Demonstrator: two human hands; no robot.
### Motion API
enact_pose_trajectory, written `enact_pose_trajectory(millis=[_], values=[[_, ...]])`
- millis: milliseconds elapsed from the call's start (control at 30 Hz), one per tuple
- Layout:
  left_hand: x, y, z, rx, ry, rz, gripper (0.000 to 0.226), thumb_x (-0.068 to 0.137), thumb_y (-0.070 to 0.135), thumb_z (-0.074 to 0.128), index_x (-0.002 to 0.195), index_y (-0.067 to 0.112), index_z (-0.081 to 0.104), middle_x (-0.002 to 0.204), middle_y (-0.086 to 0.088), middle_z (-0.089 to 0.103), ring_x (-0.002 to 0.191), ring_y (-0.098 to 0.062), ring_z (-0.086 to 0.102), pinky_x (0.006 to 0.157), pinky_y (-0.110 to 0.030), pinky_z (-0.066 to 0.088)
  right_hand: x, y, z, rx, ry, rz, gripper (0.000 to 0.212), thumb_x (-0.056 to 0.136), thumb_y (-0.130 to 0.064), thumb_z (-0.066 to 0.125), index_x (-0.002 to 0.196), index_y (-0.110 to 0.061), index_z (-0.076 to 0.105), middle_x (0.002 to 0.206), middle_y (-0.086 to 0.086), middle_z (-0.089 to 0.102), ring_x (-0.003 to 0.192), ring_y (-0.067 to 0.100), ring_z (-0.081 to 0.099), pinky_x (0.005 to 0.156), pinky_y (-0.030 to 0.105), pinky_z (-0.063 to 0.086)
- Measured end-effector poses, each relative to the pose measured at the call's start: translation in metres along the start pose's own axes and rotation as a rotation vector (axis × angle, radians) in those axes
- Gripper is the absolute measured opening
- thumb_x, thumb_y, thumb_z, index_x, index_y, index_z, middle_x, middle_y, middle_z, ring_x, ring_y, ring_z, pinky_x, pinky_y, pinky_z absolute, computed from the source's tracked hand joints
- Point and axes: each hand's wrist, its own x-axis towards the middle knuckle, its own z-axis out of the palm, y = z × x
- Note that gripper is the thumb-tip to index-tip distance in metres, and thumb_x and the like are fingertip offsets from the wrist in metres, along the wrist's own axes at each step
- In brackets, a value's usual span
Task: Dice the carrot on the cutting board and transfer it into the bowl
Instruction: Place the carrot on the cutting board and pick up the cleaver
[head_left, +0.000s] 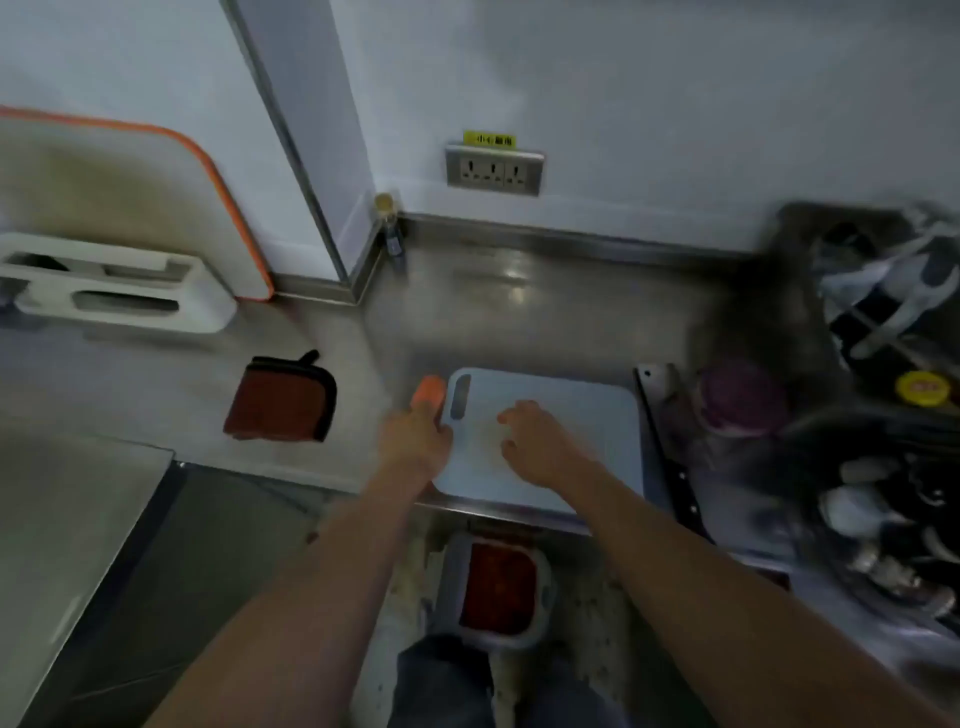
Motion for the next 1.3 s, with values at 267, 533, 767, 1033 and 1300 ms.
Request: enact_pose_trajectory(millis=[267,533,767,1033,1300], values=[[0.019,-0.030,0.022,0.025,-0.017,-0.114,0.054,0.093,0.029,0.056,0.138,0.007,0.035,0.131,-0.020,0.041,0.120,-0.038,0.042,0.100,-0.044,0.038,0.013,0.005,0.038,0.012,-0.008,0.145,0.055,0.096,-0.014,0.048,0.148,-0.016,0.032,0.157,0.009,0.020,0.141,0.031,0.024,0.115,0.044,0.029],[0.026,-0.021,0.018,-0.140,-0.006,-0.195,0.051,0.086,0.032,0.067,0.117,-0.002,0.045,0.117,-0.021,0.056,0.107,-0.039,0.057,0.083,-0.039,0.045,0.020,0.014,0.042,0.003,0.009,0.165,0.054,0.095,-0.019,0.048,0.148,-0.020,0.035,0.154,0.003,0.025,0.134,0.027,0.038,0.106,0.038,0.042],[0.027,0.012,0.002,-0.769,-0.267,-0.479,0.017,0.090,0.020,0.060,0.086,0.003,0.060,0.072,-0.010,0.063,0.069,-0.022,0.064,0.073,-0.038,0.059,0.014,0.027,0.021,0.046,-0.064,0.068,0.048,0.101,-0.026,0.045,0.147,-0.018,0.038,0.157,0.003,0.027,0.141,0.025,0.031,0.115,0.040,0.030],[0.015,0.074,0.044,-0.943,-0.403,-0.510,0.010,0.090,0.011,0.062,0.094,0.004,0.057,0.090,-0.016,0.067,0.075,-0.023,0.068,0.060,-0.036,0.061,-0.012,0.061,0.001,0.382,0.067,0.185,0.034,0.103,-0.017,0.042,0.133,-0.010,0.055,0.132,0.008,0.057,0.117,0.024,0.055,0.093,0.027,0.042],[0.013,0.097,0.068,-0.524,-0.324,-0.371,0.040,0.091,0.033,0.063,0.110,-0.002,0.059,0.085,-0.017,0.066,0.069,-0.030,0.067,0.071,-0.043,0.060,-0.025,0.076,-0.007,0.314,-0.049,0.070,0.034,0.103,-0.020,0.041,0.123,-0.002,0.062,0.124,0.019,0.062,0.114,0.034,0.056,0.098,0.041,0.041]])
